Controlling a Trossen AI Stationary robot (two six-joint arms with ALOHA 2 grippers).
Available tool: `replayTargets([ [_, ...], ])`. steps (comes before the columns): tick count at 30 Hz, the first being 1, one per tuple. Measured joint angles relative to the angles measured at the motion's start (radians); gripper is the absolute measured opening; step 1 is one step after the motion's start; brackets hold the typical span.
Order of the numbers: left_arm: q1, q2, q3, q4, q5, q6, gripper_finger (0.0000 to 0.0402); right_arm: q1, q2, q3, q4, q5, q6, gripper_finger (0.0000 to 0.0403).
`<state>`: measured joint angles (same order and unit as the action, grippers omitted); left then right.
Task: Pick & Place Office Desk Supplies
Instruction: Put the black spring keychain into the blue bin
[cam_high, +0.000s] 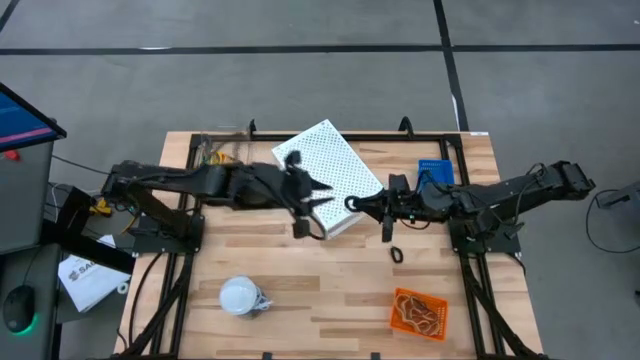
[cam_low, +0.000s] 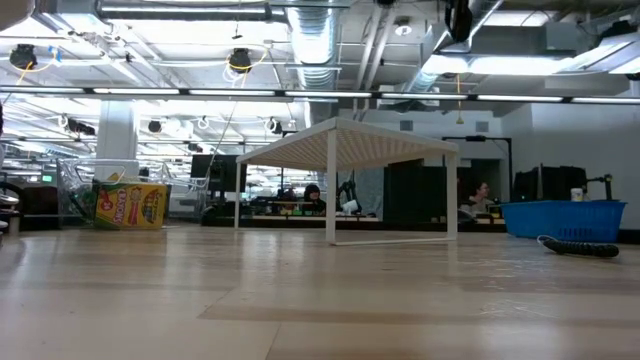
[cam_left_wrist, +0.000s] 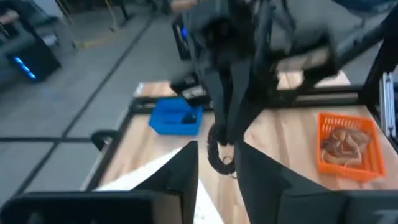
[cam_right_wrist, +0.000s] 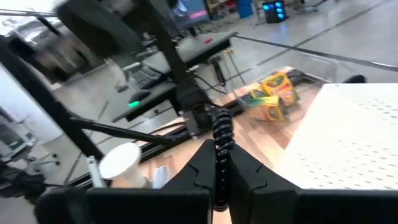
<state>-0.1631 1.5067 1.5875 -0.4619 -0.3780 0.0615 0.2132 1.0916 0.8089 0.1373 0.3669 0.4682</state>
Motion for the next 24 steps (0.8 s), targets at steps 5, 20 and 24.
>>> replayTargets([
  [5, 0.007, -0.105, 0.000, -0.021, -0.086, 0.006, 0.0119, -0.068, -0.011, 0.000, -0.075, 0.009, 0.004, 0.0009],
  [20, 0.014, -0.151, -0.014, -0.190, -0.183, -0.098, 0.0127, -0.384, -0.183, 0.000, -1.114, 0.318, 0.642, 0.0009],
  [24, 0.014, -0.149, -0.112, -0.100, -0.183, -0.116, 0.0127, -0.467, -0.177, -0.006, -1.215, 0.314, 0.665, 0.0009],
])
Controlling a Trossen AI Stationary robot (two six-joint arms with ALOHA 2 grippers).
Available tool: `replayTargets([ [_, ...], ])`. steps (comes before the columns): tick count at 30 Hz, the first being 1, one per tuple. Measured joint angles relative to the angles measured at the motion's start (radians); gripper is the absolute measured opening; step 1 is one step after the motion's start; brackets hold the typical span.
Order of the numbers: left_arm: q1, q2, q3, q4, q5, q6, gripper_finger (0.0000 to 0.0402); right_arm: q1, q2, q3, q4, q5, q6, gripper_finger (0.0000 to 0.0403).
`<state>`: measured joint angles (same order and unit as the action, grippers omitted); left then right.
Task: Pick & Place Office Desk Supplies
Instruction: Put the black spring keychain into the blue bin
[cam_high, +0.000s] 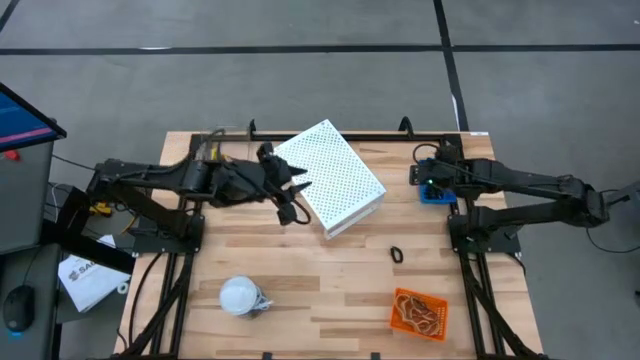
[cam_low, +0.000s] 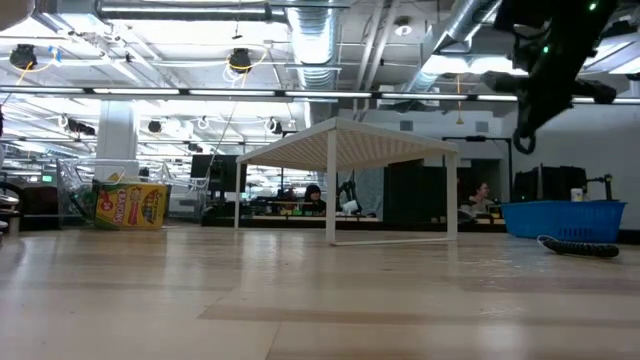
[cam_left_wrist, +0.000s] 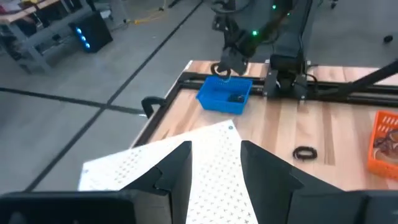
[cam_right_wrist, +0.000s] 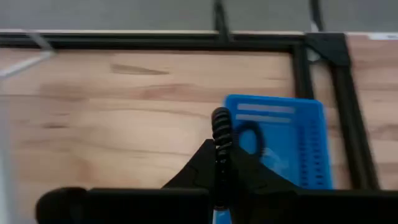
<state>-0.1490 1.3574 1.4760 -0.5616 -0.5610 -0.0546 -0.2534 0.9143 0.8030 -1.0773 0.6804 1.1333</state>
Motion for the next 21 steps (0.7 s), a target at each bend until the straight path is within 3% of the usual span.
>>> replayTargets([
  [10, -0.013, -0.008, -0.186, 0.170, 0.017, -0.137, 0.0127, -0.198, 0.009, -0.144, -0.039, -0.080, -0.024, 0.0009],
  [17, -0.015, -0.008, -0.199, 0.197, 0.019, -0.139, 0.0127, -0.275, 0.009, -0.201, -0.031, -0.081, -0.030, 0.0026],
  [21, -0.007, -0.008, -0.199, 0.221, 0.019, -0.130, 0.0127, -0.298, 0.009, -0.202, 0.041, -0.078, -0.119, 0.0033],
])
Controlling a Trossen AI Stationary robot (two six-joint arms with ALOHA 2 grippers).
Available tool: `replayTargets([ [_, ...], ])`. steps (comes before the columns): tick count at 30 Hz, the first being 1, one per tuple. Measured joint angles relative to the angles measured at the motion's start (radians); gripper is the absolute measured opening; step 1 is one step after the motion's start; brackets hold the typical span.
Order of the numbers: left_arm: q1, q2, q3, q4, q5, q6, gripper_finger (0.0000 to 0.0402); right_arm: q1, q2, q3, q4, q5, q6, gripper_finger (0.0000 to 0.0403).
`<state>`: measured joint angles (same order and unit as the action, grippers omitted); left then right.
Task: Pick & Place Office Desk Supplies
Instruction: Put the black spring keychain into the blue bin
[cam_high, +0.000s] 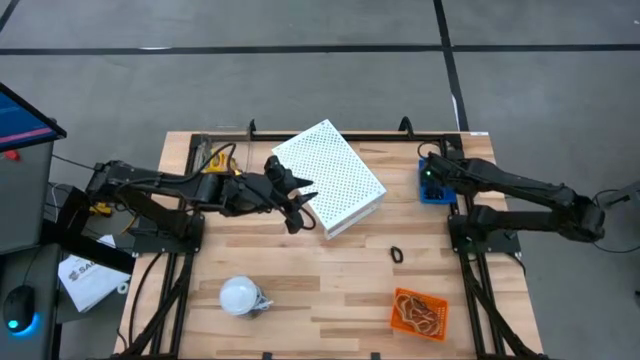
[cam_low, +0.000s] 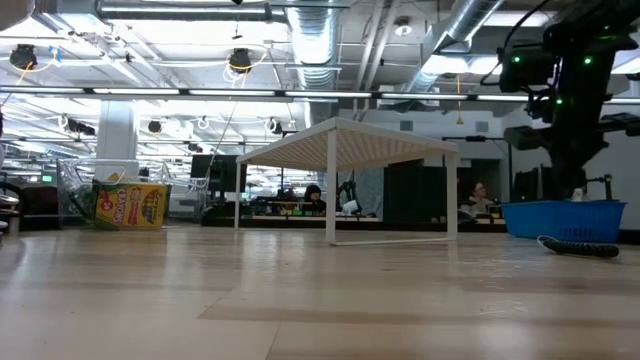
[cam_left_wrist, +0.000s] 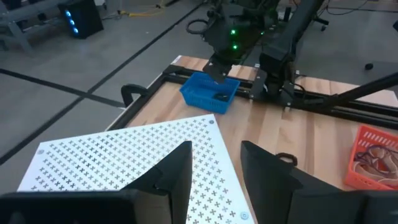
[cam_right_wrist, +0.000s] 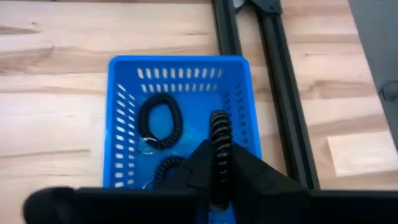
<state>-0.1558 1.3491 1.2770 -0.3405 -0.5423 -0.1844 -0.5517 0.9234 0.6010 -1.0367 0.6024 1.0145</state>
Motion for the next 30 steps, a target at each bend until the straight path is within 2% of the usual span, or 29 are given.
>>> replayTargets([
  [7, 0.000, 0.000, 0.000, 0.007, 0.000, 0.000, 0.0127, -0.028, -0.003, 0.000, 0.025, -0.001, -0.033, 0.0077],
  [12, -0.001, 0.000, 0.000, 0.007, 0.000, -0.007, 0.0127, -0.028, -0.003, 0.000, 0.034, -0.008, -0.062, 0.0123],
  [16, -0.001, 0.000, 0.000, 0.004, 0.000, -0.006, 0.0127, 0.004, -0.040, 0.001, 0.056, -0.100, -0.064, 0.0158],
  [22, 0.000, 0.000, 0.000, -0.004, 0.000, -0.005, 0.0127, 0.227, -0.142, 0.002, 0.188, -0.295, 0.024, 0.0179],
  [26, 0.000, 0.000, 0.000, -0.004, 0.000, -0.005, 0.0127, 0.441, -0.166, 0.002, 0.223, -0.344, 0.204, 0.0174],
  [30, 0.002, 0.000, 0.001, -0.003, 0.000, -0.004, 0.0127, 0.670, -0.115, 0.002, 0.269, -0.345, 0.398, 0.0161],
])
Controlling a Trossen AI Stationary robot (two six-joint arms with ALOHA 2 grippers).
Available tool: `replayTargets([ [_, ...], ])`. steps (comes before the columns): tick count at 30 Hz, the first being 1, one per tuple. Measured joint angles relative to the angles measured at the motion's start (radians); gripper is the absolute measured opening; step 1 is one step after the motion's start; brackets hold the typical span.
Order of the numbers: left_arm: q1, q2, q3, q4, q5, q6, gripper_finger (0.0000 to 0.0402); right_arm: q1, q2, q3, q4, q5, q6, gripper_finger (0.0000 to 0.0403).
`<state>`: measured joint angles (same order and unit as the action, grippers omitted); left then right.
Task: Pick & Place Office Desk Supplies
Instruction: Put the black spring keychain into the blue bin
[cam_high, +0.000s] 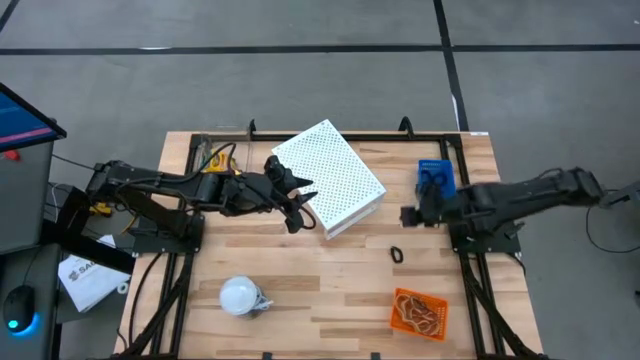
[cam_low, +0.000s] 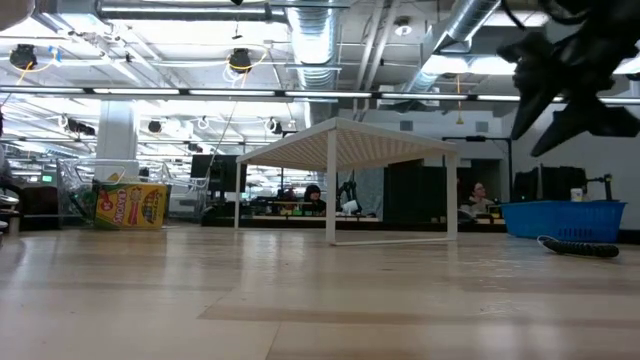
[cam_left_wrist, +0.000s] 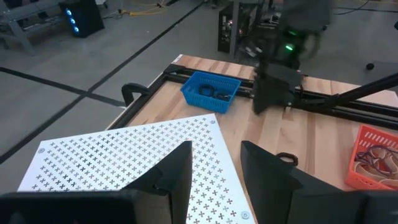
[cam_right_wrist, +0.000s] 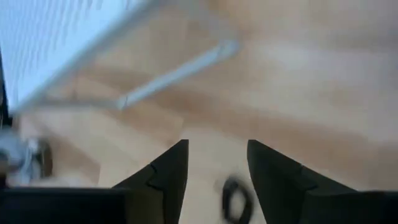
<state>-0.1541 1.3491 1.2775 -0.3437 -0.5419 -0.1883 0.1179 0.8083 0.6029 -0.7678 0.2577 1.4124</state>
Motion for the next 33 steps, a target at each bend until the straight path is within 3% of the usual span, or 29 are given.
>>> replayTargets([
  [4, 0.012, 0.000, 0.000, 0.002, 0.000, 0.000, 0.0127, 0.164, 0.112, 0.000, 0.073, 0.028, 0.117, 0.0151],
  [9, 0.022, 0.000, 0.001, 0.015, 0.000, 0.000, 0.0127, 0.248, 0.269, 0.000, 0.154, 0.034, 0.147, 0.0155],
  [20, 0.027, 0.000, 0.001, 0.055, 0.002, 0.012, 0.0127, 0.246, 0.490, 0.002, 0.228, -0.094, 0.159, 0.0175],
  [33, 0.027, 0.000, 0.001, 0.056, 0.026, 0.000, 0.0127, 0.280, 0.601, 0.044, 0.102, -0.109, 0.186, 0.0159],
])
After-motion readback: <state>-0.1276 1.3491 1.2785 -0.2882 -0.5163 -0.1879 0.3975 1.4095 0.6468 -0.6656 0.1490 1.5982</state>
